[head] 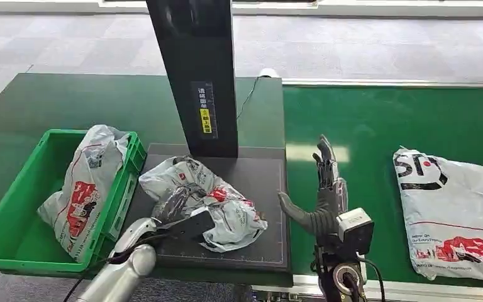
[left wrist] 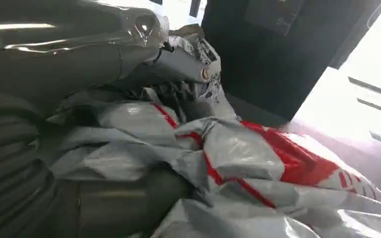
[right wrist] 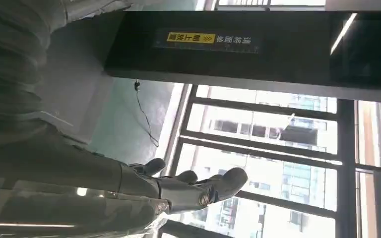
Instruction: Moved the parcel from conveyor to table for the left to box.
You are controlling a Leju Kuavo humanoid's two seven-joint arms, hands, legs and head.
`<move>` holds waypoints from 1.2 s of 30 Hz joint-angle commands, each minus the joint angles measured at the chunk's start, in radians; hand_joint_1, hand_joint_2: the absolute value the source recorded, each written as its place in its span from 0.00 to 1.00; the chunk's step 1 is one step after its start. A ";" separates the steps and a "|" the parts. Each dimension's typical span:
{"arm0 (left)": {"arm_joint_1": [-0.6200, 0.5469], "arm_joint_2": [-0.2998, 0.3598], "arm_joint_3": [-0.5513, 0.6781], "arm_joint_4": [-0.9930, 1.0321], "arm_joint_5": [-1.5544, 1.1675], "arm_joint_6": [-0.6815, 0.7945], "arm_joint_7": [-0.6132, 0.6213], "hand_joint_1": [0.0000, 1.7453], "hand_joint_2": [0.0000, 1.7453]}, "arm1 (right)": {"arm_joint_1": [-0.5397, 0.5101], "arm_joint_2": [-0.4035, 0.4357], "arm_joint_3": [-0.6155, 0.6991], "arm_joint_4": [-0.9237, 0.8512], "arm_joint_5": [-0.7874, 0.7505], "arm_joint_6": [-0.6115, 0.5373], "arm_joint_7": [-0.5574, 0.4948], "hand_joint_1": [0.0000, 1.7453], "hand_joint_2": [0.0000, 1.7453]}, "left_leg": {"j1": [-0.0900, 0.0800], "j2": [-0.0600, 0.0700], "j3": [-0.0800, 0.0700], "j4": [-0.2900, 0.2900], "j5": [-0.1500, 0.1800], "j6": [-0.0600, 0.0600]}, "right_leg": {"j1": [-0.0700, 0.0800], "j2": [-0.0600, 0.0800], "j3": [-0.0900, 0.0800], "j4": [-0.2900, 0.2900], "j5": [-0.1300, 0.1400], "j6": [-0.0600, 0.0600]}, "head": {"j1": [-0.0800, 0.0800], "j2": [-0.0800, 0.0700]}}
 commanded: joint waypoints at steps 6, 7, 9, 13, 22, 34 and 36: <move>0.081 0.051 -0.012 -0.188 -0.108 0.448 -0.117 1.00 1.00 | -0.036 -0.015 -0.007 0.060 -0.029 -0.005 -0.002 0.00 1.00 | 0.001 0.001 -0.007 0.000 0.001 0.000 | 0.001 0.003 -0.009 0.000 0.001 0.000 | 0.000 0.000; 0.086 0.051 -0.011 -0.207 -0.109 0.487 -0.135 1.00 1.00 | -0.041 -0.016 -0.004 0.066 -0.030 -0.006 -0.002 0.00 1.00 | 0.001 0.001 -0.009 0.000 0.001 0.000 | 0.002 0.004 -0.010 -0.001 0.002 0.000 | 0.000 0.000; 0.098 0.046 -0.008 -0.255 -0.086 0.563 -0.178 1.00 1.00 | -0.054 -0.017 0.005 0.078 -0.036 -0.011 -0.003 0.00 1.00 | 0.000 0.002 -0.011 0.001 0.001 0.000 | 0.001 0.004 -0.012 0.000 0.001 0.000 | 0.000 0.000; 0.123 0.029 0.011 -0.376 -0.075 0.699 -0.281 1.00 1.00 | -0.074 -0.018 0.015 0.091 -0.047 -0.018 -0.001 0.00 1.00 | 0.000 0.001 -0.014 0.001 0.001 0.000 | 0.001 0.004 -0.015 0.000 0.001 0.000 | 0.000 0.000; 0.204 -0.137 0.259 -0.590 -0.291 0.699 -0.477 1.00 1.00 | -0.070 -0.025 0.028 0.109 -0.064 -0.017 -0.001 0.00 1.00 | 0.001 0.002 -0.016 0.002 0.000 0.000 | 0.002 0.005 -0.016 0.000 0.001 0.000 | 0.000 0.000; 0.099 -0.030 0.504 -0.312 -0.219 0.699 -0.006 1.00 1.00 | 0.041 -0.032 0.018 -0.015 -0.062 -0.016 -0.006 0.00 1.00 | 0.000 -0.001 -0.012 -0.001 0.001 -0.001 | 0.001 0.001 -0.014 -0.001 0.001 -0.001 | 0.000 0.000; 0.088 -0.024 0.540 -0.280 -0.223 0.639 0.107 1.00 1.00 | 0.048 -0.029 0.011 -0.020 -0.053 -0.014 -0.003 0.00 1.00 | 0.001 -0.002 -0.013 -0.001 0.002 0.000 | 0.002 0.001 -0.014 -0.001 0.001 0.000 | 0.000 0.000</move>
